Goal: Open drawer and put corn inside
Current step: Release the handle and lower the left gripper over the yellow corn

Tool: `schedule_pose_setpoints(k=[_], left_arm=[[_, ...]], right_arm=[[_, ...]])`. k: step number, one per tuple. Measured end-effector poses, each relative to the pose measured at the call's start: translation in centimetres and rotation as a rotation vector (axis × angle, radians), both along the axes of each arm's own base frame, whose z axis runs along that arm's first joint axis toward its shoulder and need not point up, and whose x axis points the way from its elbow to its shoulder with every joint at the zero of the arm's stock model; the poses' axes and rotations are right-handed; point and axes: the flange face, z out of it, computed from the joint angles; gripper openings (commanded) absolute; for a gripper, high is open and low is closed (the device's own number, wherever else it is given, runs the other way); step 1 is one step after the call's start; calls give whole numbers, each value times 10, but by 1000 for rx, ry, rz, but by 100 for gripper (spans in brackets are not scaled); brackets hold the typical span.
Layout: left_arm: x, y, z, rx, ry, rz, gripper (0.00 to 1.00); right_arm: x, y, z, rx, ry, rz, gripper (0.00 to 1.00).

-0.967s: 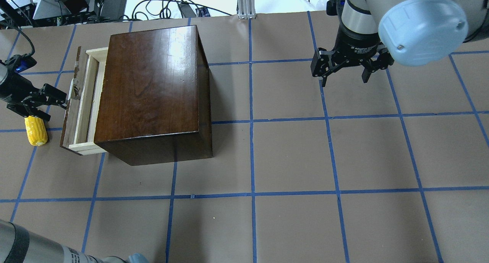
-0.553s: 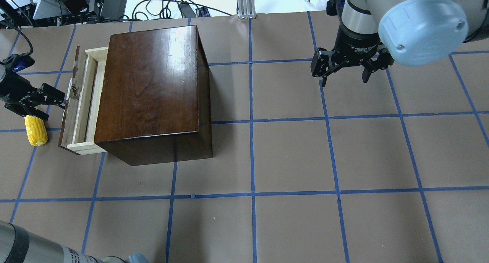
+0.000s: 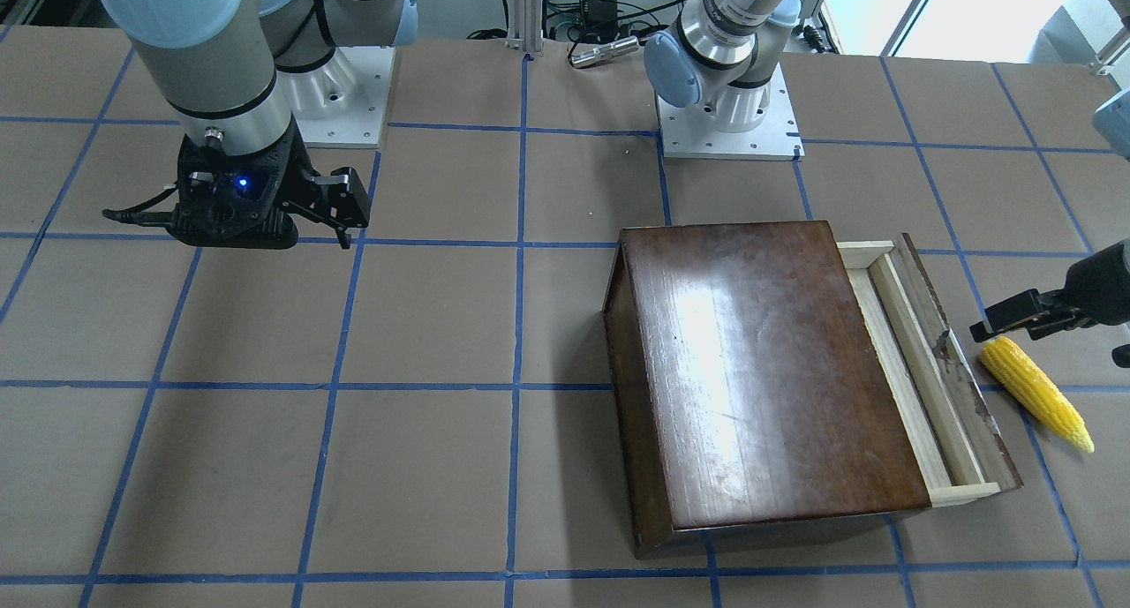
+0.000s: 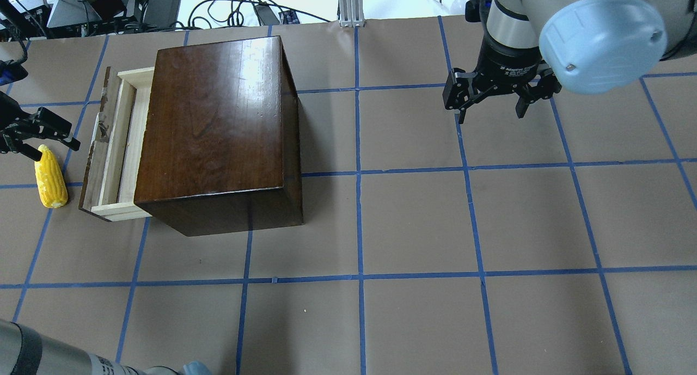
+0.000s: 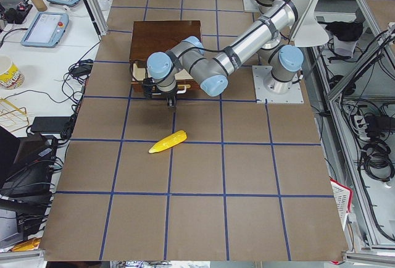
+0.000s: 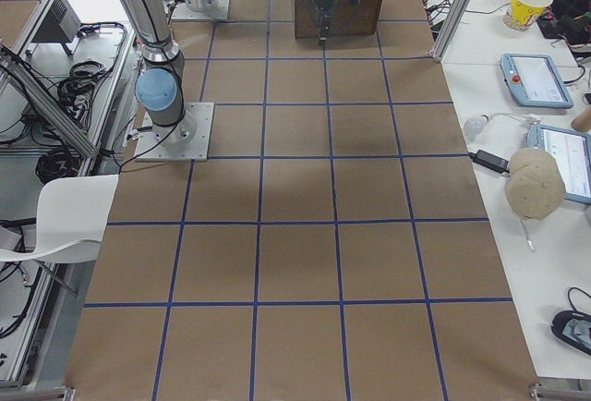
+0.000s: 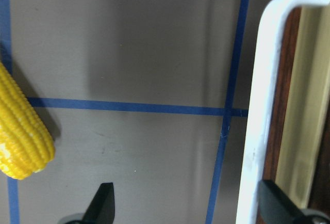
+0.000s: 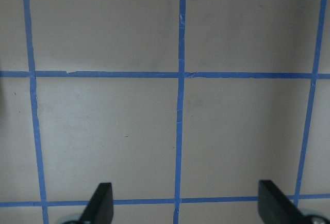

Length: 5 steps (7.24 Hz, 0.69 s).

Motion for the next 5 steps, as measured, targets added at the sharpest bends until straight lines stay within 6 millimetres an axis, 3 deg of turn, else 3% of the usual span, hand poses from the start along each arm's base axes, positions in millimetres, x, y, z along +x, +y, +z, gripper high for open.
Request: schedule_pose_setpoints(k=[3,5], left_arm=[[30,-17,-12,-17,-114,20,100],[72,-13,-42,-6,-173,78,100]], right_arm=[[0,0,0,0,0,0,100],[0,0,0,1,0,0,100]])
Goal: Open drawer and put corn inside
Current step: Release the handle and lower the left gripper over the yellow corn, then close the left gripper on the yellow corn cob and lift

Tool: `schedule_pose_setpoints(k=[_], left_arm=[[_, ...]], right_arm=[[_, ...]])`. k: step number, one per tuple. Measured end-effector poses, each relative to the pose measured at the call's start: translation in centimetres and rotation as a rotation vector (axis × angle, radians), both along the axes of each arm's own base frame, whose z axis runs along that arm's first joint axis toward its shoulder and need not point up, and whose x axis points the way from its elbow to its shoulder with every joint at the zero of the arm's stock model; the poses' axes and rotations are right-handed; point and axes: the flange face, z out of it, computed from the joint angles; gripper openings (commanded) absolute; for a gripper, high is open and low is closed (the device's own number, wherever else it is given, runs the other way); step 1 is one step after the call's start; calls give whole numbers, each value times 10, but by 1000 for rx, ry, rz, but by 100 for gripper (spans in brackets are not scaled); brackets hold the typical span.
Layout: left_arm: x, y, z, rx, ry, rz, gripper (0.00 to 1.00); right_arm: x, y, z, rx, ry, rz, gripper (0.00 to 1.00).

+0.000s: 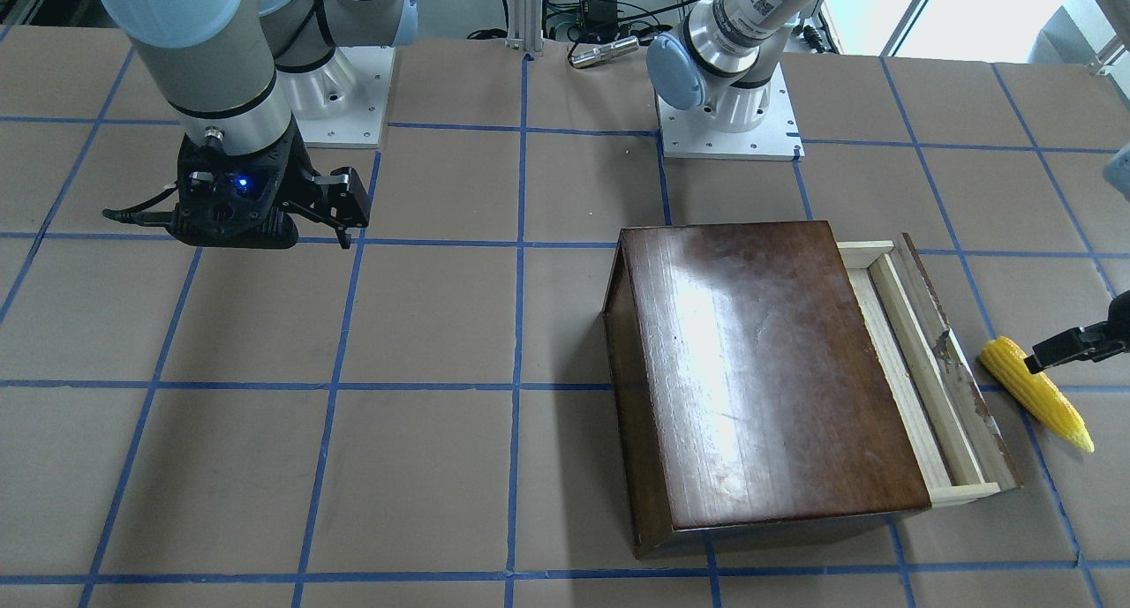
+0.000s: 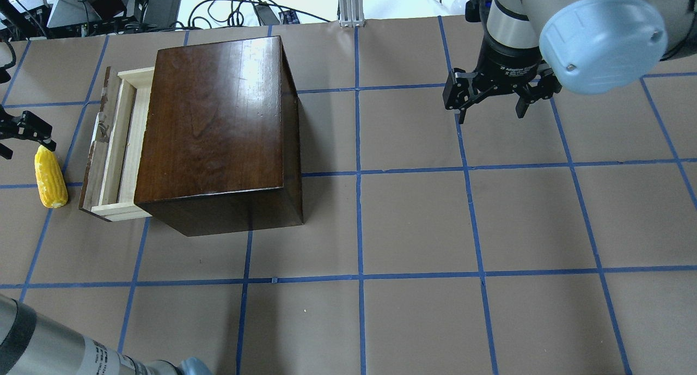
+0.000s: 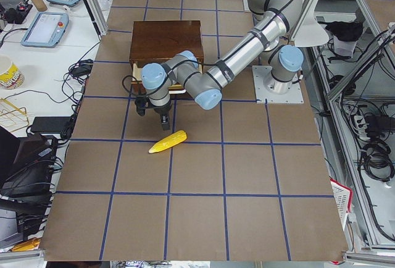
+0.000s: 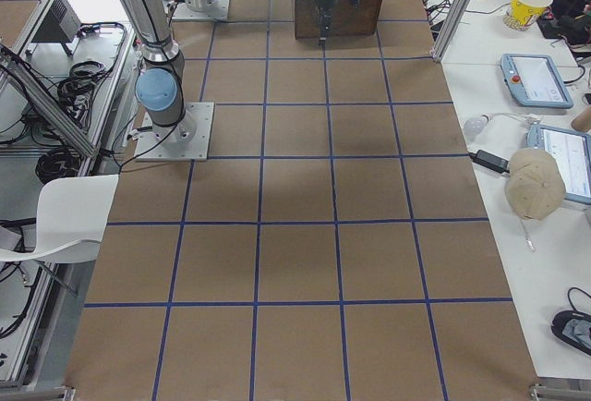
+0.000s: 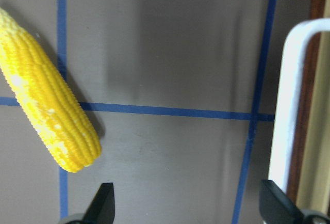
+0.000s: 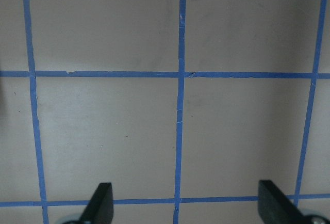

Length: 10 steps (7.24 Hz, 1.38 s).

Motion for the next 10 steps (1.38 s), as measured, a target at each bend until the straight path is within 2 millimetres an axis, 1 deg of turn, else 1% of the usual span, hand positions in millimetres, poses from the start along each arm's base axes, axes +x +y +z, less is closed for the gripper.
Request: schedule_pose_setpoints(k=[1,2,3,7,8,9,10], left_arm=[[17,5,-17,17,6,45,100],[25,8,-32,32,16,88,100],[28,8,-43,40,25,109,100],[33,3,-76,33,29,121,100],[33,1,-86,34,37,121,98],[34,0,-92,37,41,121,80],[34,-1,-96,38,41,119,22]], right_arm=[[0,0,0,0,0,0,100],[0,0,0,0,0,0,100],[0,0,0,1,0,0,100],[0,0,0,-1,0,0,100],[0,0,0,-1,0,0,100],[0,0,0,0,0,0,100],[0,0,0,0,0,0,100]])
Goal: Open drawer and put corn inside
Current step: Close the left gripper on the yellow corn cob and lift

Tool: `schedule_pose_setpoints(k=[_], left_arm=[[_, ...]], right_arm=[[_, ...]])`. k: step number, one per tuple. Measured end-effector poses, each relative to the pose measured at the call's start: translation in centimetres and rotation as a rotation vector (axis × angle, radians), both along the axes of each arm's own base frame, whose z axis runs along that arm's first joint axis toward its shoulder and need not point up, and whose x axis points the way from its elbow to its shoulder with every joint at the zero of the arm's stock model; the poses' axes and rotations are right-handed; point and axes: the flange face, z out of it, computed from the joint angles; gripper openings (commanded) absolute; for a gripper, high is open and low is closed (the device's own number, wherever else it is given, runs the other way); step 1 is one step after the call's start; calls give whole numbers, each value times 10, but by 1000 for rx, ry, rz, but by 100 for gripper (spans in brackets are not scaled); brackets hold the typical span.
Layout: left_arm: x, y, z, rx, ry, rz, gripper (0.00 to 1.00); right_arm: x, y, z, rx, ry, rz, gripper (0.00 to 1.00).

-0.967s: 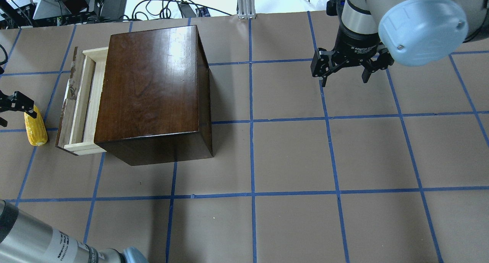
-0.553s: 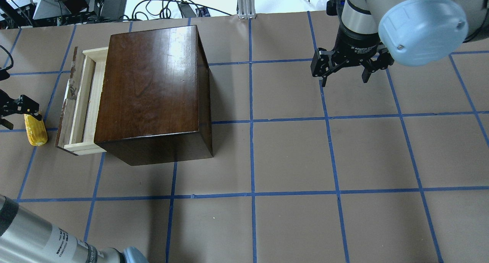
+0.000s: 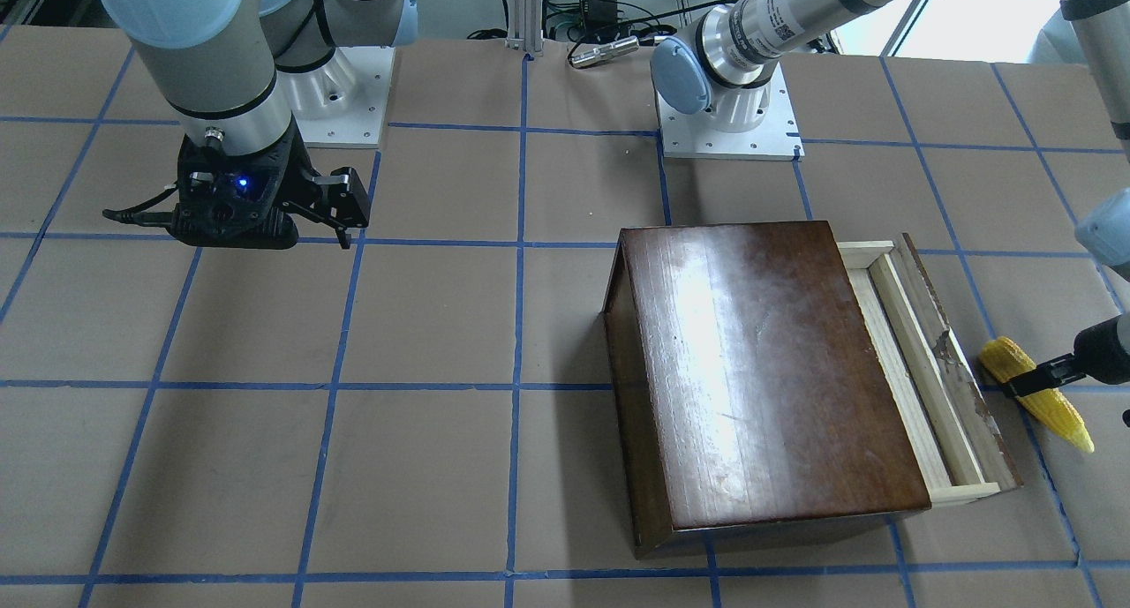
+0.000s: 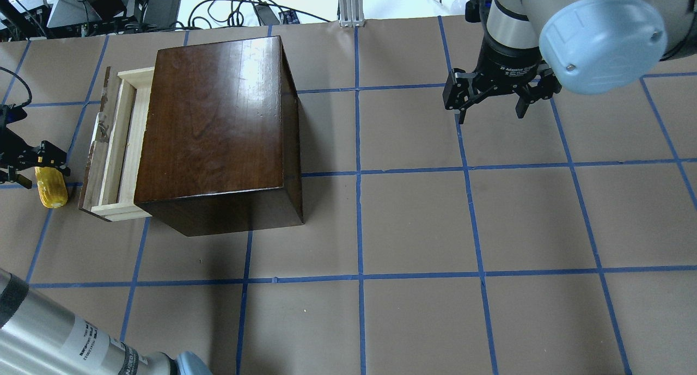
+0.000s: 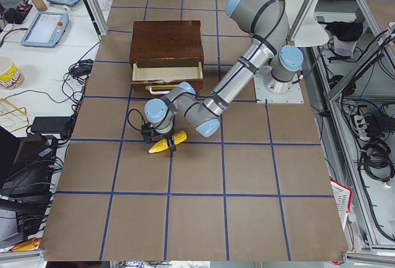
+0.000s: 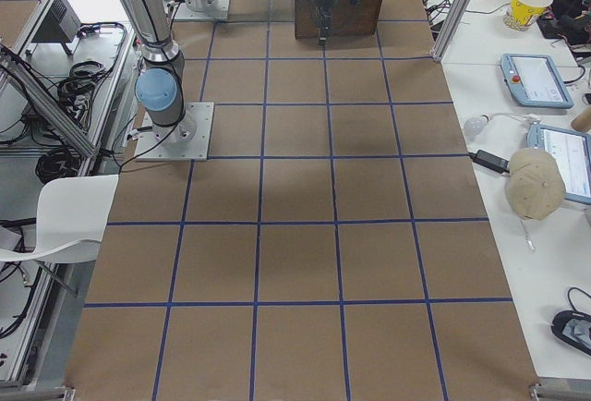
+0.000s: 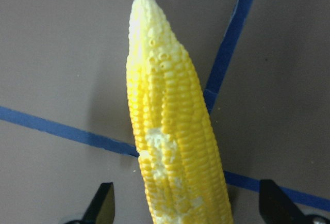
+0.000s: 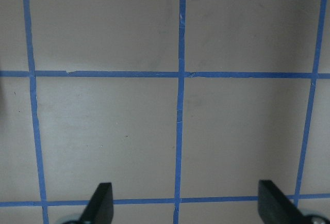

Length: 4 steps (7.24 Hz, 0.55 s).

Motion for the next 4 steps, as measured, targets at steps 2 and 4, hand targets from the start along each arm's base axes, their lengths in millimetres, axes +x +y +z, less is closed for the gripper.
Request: schedule_pose_setpoints(k=[2,4], left_arm=[[1,-1,-2,-1,-5,-11,6],[1,-2,0,-4,-8,-19,0]], right_arm=[[0,0,0,0,0,0,100],[0,0,0,-1,0,0,100]])
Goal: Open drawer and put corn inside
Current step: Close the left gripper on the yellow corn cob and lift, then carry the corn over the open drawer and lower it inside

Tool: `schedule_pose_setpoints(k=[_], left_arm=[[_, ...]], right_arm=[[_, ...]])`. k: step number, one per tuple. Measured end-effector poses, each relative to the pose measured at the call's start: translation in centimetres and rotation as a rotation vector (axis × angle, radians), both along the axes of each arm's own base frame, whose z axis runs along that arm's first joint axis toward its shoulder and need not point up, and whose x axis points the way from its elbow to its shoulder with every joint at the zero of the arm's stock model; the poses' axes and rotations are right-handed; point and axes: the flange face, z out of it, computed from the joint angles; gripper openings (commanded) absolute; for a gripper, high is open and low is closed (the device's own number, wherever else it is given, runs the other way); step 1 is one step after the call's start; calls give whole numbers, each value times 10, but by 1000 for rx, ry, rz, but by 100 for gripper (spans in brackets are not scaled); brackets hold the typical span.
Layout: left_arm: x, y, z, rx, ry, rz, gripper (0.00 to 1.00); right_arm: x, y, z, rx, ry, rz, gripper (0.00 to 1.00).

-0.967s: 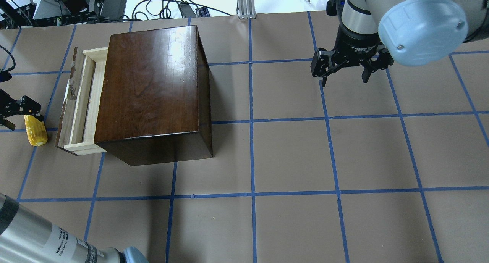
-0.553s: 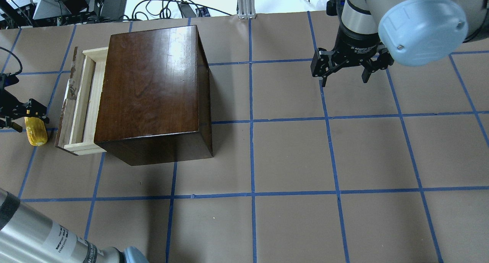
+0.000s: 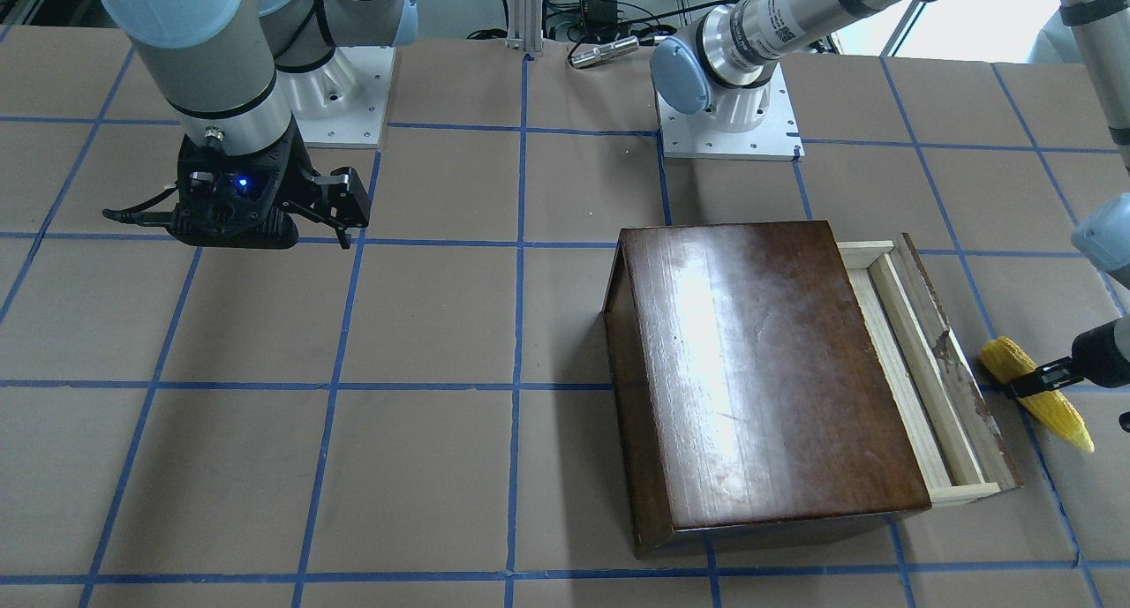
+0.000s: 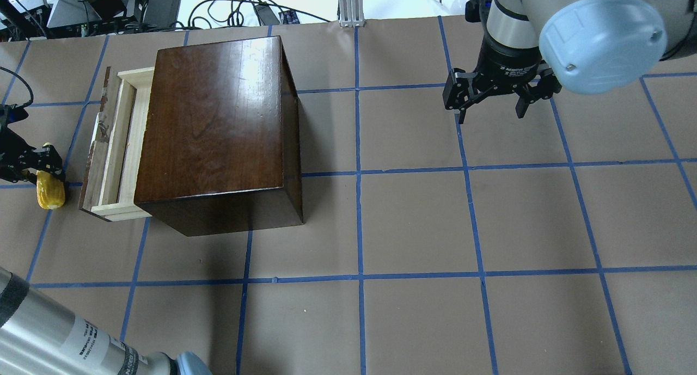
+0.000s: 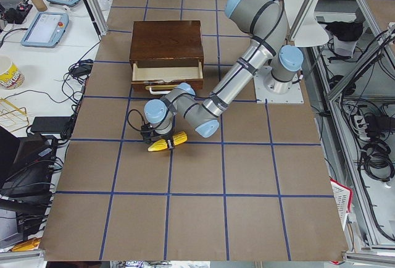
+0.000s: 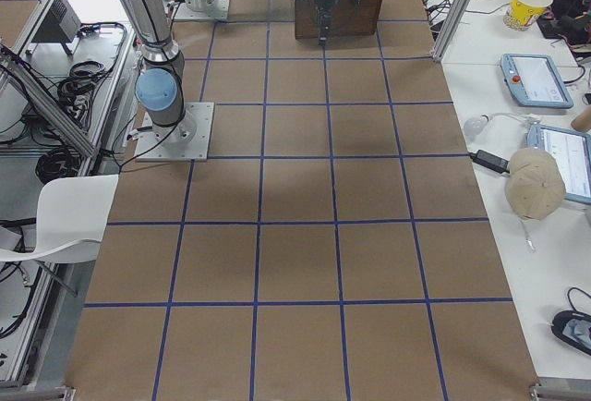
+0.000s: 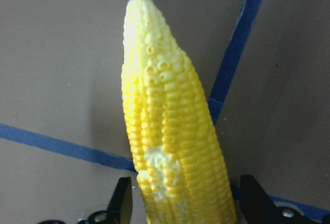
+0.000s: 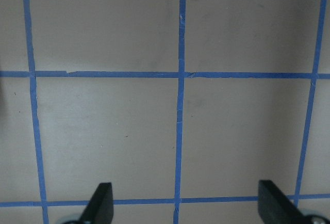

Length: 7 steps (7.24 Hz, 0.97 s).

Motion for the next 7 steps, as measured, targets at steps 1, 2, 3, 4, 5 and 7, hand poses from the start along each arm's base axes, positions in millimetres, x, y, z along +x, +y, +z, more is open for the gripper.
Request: schedule_pose_setpoints(k=[1,2,3,4,5,7], left_arm=[[0,0,2,-2,-2,-1,0],[0,-1,6,-8,-7,-2,0],[-1,-3,14,-17,-17,-3,0],[-4,-5,28,-30,-30,-9,0],[-10,-4,48,-39,-35,-21,0],[-39,-2,110,-53,-37,-68,0]], right_arm=[[0,0,0,0,0,0,100],[0,0,0,1,0,0,100],[0,0,0,1,0,0,100],[0,0,0,1,0,0,100],[0,0,0,1,0,0,100],[0,0,0,0,0,0,100]])
